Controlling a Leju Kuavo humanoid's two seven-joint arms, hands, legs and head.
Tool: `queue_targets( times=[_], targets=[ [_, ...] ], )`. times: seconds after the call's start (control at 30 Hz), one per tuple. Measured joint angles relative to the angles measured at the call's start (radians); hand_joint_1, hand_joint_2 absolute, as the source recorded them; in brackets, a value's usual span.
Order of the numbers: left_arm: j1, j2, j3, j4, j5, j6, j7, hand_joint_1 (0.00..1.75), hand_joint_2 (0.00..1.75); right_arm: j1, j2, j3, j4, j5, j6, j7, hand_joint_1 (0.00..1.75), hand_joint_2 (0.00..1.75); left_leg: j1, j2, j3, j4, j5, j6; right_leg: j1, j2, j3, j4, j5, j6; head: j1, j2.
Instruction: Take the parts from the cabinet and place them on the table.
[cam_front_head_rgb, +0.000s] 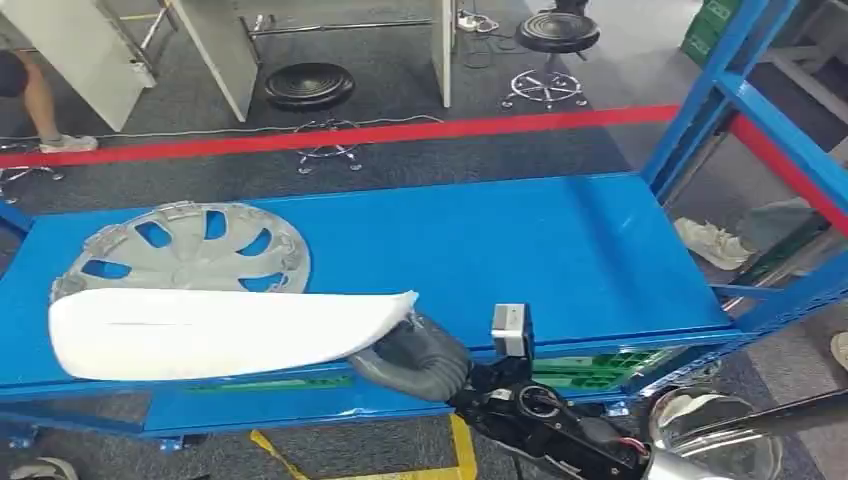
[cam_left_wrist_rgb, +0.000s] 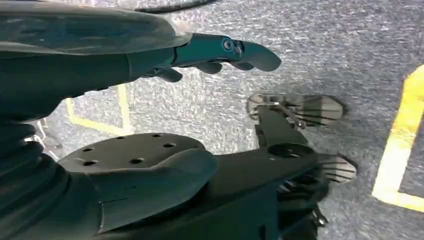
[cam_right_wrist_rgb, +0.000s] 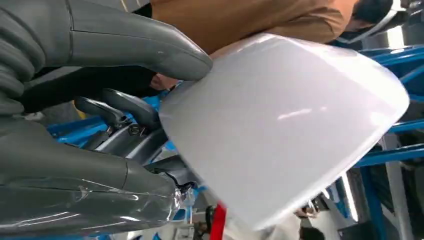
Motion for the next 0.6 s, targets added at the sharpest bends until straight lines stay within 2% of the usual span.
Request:
queue_targets(
  times=[0.03,0.07,0.1,0.13,0.17,0.2,0.23,0.27,0.33,0.37,0.4,0.43,0.47,0.53,0.57,0.6],
  targets=[
    [0.001,0.000,-0.001,0.000,0.002,0.000,0.000,0.00,1.75,0.003,0.000,-0.001,0.000,0.003,0.000,0.000,1.75,1.75,0.000,0.000,-0.049,0.086,-0.030,-0.001,0.004,-0.004,0.000,0.000,-0.002,-0.003,-0.004,0.000],
    [0.002,-0.001,-0.002,0.000,0.003,0.000,0.002,0.00,1.75,0.006,0.000,-0.001,0.000,0.004,0.000,0.002,1.75,1.75,0.000,0.000,-0.086,0.145,-0.040,0.001,0.006,-0.007,0.000,0.000,-0.003,-0.006,-0.006,0.000],
    [0.005,-0.002,-0.002,0.000,0.003,0.000,0.004,0.00,1.75,0.008,0.000,-0.001,0.000,0.005,0.000,0.003,1.75,1.75,0.000,0.000,-0.102,0.156,-0.025,0.004,0.009,-0.007,0.002,0.000,-0.004,-0.007,-0.007,0.000],
    [0.007,-0.002,-0.003,0.000,0.003,0.000,0.005,0.00,1.75,0.009,0.000,-0.001,-0.001,0.005,0.000,0.003,1.75,1.75,-0.002,0.000,-0.091,0.113,0.015,0.009,0.011,-0.007,0.004,0.000,-0.004,-0.007,-0.008,0.000],
    [0.007,-0.002,-0.003,0.000,0.005,0.000,0.006,0.00,1.75,0.009,0.000,-0.001,-0.003,0.006,0.000,0.003,1.75,1.75,-0.005,0.000,-0.058,0.033,0.067,0.017,0.013,-0.008,0.007,0.000,-0.005,-0.009,-0.010,0.000],
    [0.007,-0.002,-0.005,0.000,0.006,0.000,0.006,0.00,1.75,0.009,0.000,-0.002,-0.005,0.005,0.001,0.003,1.75,1.75,-0.010,0.004,-0.014,-0.069,0.121,0.027,0.014,-0.010,0.011,0.000,-0.006,-0.008,-0.011,0.000],
    [0.006,0.000,-0.006,0.000,0.009,0.001,0.006,0.00,1.75,0.008,0.000,-0.002,-0.006,0.005,0.003,0.003,1.75,1.75,-0.016,0.017,0.020,-0.149,0.145,0.036,0.014,-0.011,0.012,-0.001,-0.008,-0.007,-0.011,0.000],
    [0.003,0.000,-0.006,0.000,0.013,0.001,0.006,0.00,1.75,0.008,0.000,-0.002,-0.006,0.005,0.005,0.003,1.75,1.75,-0.022,0.024,0.028,-0.170,0.135,0.034,0.022,-0.012,0.009,0.002,-0.010,-0.002,-0.013,0.000],
    [0.003,-0.001,-0.007,0.000,0.019,0.002,0.002,0.00,1.75,0.008,0.000,-0.002,-0.006,0.004,0.014,0.005,1.75,1.75,-0.025,0.018,0.024,-0.171,0.136,0.033,0.018,-0.016,0.010,-0.003,-0.010,0.006,-0.009,0.000],
    [0.006,-0.001,-0.007,0.000,0.021,0.002,-0.001,0.00,1.75,0.008,0.000,-0.002,-0.006,0.003,0.019,0.005,1.75,1.75,-0.027,0.016,0.025,-0.172,0.137,0.036,0.017,-0.019,0.014,-0.009,-0.008,0.012,-0.010,0.000],
    [0.009,-0.002,-0.007,0.000,0.022,0.002,-0.002,0.00,1.75,0.007,0.000,-0.002,-0.007,0.002,0.020,0.006,1.75,1.75,-0.017,0.014,0.032,-0.186,0.143,0.045,0.024,-0.020,0.017,-0.009,-0.011,0.019,-0.008,0.000],
    [0.010,-0.002,-0.007,0.000,0.023,0.002,-0.002,0.00,1.75,0.008,0.000,-0.003,-0.008,0.000,0.020,0.006,1.75,1.75,-0.014,0.015,0.038,-0.192,0.146,0.047,0.018,-0.016,0.007,0.007,-0.025,0.023,-0.006,0.000],
    [0.010,-0.002,-0.007,0.000,0.024,0.002,-0.004,0.00,1.75,0.005,0.000,-0.004,-0.008,0.000,0.022,0.005,1.75,1.75,-0.013,0.014,0.040,-0.193,0.146,0.053,0.017,-0.013,-0.011,0.055,-0.059,0.025,0.001,0.000],
    [0.010,0.000,-0.007,0.000,0.032,0.004,-0.005,0.00,1.75,0.005,0.000,-0.004,-0.008,-0.003,0.029,0.006,1.75,1.75,-0.015,0.009,0.040,-0.192,0.145,0.055,0.014,-0.012,-0.089,0.232,-0.141,0.031,0.017,0.000],
    [0.013,0.000,-0.007,0.000,0.037,0.006,-0.007,0.00,1.75,0.005,0.000,-0.004,-0.007,-0.003,0.035,0.006,1.75,1.75,-0.016,0.007,0.041,-0.192,0.145,0.057,0.015,-0.013,-0.120,0.296,-0.160,0.033,0.019,0.000],
    [0.016,0.000,-0.007,0.000,0.038,0.007,-0.008,0.00,1.75,0.005,-0.001,-0.004,-0.005,-0.004,0.039,0.006,1.75,1.75,-0.016,0.004,0.042,-0.192,0.144,0.057,0.015,-0.012,-0.131,0.317,-0.155,0.035,0.023,0.000]
  ],
)
